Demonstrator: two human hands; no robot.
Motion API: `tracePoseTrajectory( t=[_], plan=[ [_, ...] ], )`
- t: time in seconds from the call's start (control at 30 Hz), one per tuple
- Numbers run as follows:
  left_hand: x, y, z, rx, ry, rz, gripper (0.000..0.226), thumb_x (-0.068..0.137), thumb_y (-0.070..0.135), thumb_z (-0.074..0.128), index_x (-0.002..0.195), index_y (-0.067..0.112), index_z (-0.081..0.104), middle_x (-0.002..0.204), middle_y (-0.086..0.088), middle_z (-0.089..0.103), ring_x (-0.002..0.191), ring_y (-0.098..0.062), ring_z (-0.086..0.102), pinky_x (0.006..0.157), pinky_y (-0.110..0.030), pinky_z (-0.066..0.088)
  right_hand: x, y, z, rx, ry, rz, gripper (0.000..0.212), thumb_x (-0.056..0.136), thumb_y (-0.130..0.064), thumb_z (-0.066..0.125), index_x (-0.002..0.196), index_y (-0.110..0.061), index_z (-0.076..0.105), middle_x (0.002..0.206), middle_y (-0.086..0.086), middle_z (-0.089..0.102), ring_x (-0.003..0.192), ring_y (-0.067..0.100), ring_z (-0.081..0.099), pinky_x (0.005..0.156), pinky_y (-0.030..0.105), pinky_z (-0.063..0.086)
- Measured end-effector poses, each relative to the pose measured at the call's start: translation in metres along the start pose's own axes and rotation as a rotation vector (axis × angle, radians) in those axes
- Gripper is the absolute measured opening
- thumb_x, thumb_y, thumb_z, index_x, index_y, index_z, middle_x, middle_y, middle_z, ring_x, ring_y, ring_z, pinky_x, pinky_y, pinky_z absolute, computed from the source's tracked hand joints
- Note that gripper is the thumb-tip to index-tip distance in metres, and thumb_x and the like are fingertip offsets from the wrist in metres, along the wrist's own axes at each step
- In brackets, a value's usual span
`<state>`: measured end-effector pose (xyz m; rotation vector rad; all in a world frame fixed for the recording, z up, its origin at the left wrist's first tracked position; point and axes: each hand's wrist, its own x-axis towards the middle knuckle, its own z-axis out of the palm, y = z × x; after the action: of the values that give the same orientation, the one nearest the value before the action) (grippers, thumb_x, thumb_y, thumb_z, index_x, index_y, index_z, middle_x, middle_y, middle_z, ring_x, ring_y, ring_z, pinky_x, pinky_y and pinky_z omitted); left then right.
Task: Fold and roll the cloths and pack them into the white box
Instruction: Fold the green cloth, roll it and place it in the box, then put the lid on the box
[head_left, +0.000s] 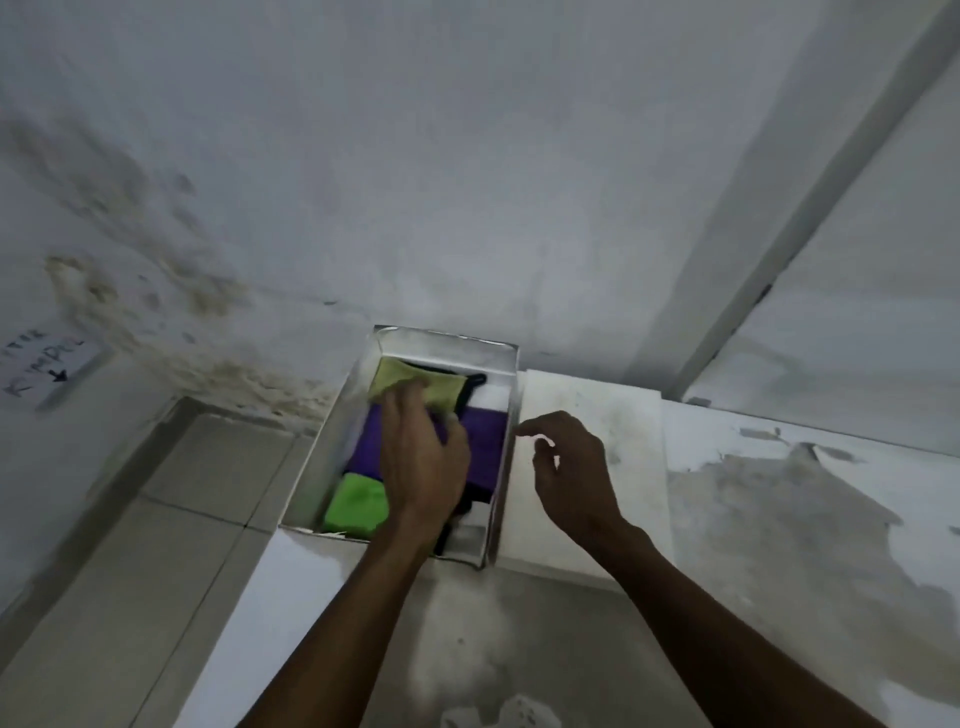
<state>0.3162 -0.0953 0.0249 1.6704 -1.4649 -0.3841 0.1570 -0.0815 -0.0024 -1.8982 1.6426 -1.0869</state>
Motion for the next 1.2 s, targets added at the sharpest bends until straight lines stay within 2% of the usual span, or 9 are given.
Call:
tracePoseTrajectory(
  t=[0.17,0.33,0.43,0.57,0.7,0.87,1.0,1.1,1.2],
  plan=[
    [-0.038,0.042,0.059,-0.225,-0.208,0.143,0.025,0.084,-0.005,0.056,0.108,0.002,0.061,0.103,-0.013,0.064,0.09,-0.024,0.062,0.077,-0.042,0.054,-0.02,0.043,-0.041,-0.089,0.094,0.221,0.033,0.084,0.008,0.051,0.109,-0.01,0.064,0.11,0.007,0.065,0.104,0.024,0.06,0.087,0.032,0.048],
    [-0.069,0.034,0.106,0.061,-0.554,-0.1,0.053,0.093,0.011,0.048,0.142,0.006,0.028,0.147,-0.016,0.032,0.136,-0.03,0.031,0.112,-0.04,0.029,-0.042,0.08,-0.061,-0.203,-0.042,0.495,0.042,0.088,-0.008,0.056,0.129,-0.015,0.047,0.125,0.012,0.047,0.113,0.03,0.049,0.084,0.033,0.042],
    [-0.072,0.03,0.121,0.286,-0.583,-0.191,0.064,0.092,0.02,0.048,0.146,0.006,0.015,0.15,-0.022,0.018,0.138,-0.037,0.021,0.113,-0.042,0.021,-0.051,0.097,-0.066,-0.191,-0.11,0.635,0.057,0.089,-0.016,0.058,0.14,-0.013,0.033,0.137,0.018,0.036,0.124,0.035,0.04,0.097,0.041,0.04],
    [-0.069,0.033,0.14,0.352,-0.583,-0.3,0.072,0.091,0.025,0.052,0.146,0.002,0.012,0.147,-0.023,0.024,0.133,-0.039,0.029,0.111,-0.042,0.024,-0.055,0.115,-0.066,0.028,-0.136,0.877,0.077,0.09,-0.027,0.059,0.15,-0.011,0.014,0.146,0.019,0.035,0.131,0.036,0.039,0.107,0.043,0.036],
    [-0.057,0.035,0.149,0.357,-0.444,-0.432,0.061,0.085,0.024,0.058,0.133,-0.004,0.031,0.136,-0.023,0.042,0.123,-0.038,0.044,0.1,-0.042,0.039,-0.06,0.127,-0.065,0.294,-0.122,1.045,0.061,0.091,-0.033,0.06,0.141,-0.009,0.035,0.138,0.015,0.05,0.119,0.032,0.053,0.101,0.043,0.046],
    [-0.053,0.038,0.157,0.456,-0.495,-0.501,0.058,0.083,0.034,0.058,0.123,-0.005,0.045,0.129,-0.022,0.045,0.116,-0.038,0.048,0.099,-0.039,0.04,-0.062,0.144,-0.072,0.304,-0.116,1.086,0.062,0.085,-0.049,0.063,0.13,-0.011,0.043,0.126,0.01,0.054,0.11,0.03,0.057,0.095,0.047,0.05],
    [-0.055,0.034,0.159,0.324,-0.475,-0.541,0.066,0.077,0.04,0.066,0.125,0.002,0.043,0.128,-0.022,0.045,0.117,-0.039,0.046,0.098,-0.041,0.041,-0.066,0.153,-0.091,0.384,-0.085,1.068,0.05,0.081,-0.054,0.064,0.108,-0.016,0.046,0.108,0.004,0.06,0.089,0.019,0.062,0.066,0.034,0.051],
    [-0.05,0.036,0.152,0.086,-0.533,-0.536,0.064,0.075,0.041,0.07,0.125,0.012,0.043,0.121,-0.017,0.054,0.109,-0.037,0.054,0.092,-0.041,0.049,-0.073,0.153,-0.102,0.456,-0.055,1.066,0.053,0.082,-0.054,0.064,0.109,-0.015,0.039,0.106,0.002,0.055,0.091,0.019,0.06,0.062,0.031,0.05],
    [-0.043,0.044,0.139,-0.145,-0.647,-0.474,0.051,0.075,0.034,0.075,0.116,0.021,0.048,0.11,-0.004,0.064,0.09,-0.019,0.063,0.078,-0.031,0.054,-0.083,0.152,-0.109,0.499,0.025,1.076,0.051,0.086,-0.052,0.059,0.111,-0.014,0.034,0.108,0.004,0.051,0.093,0.019,0.058,0.063,0.031,0.049]
  ],
)
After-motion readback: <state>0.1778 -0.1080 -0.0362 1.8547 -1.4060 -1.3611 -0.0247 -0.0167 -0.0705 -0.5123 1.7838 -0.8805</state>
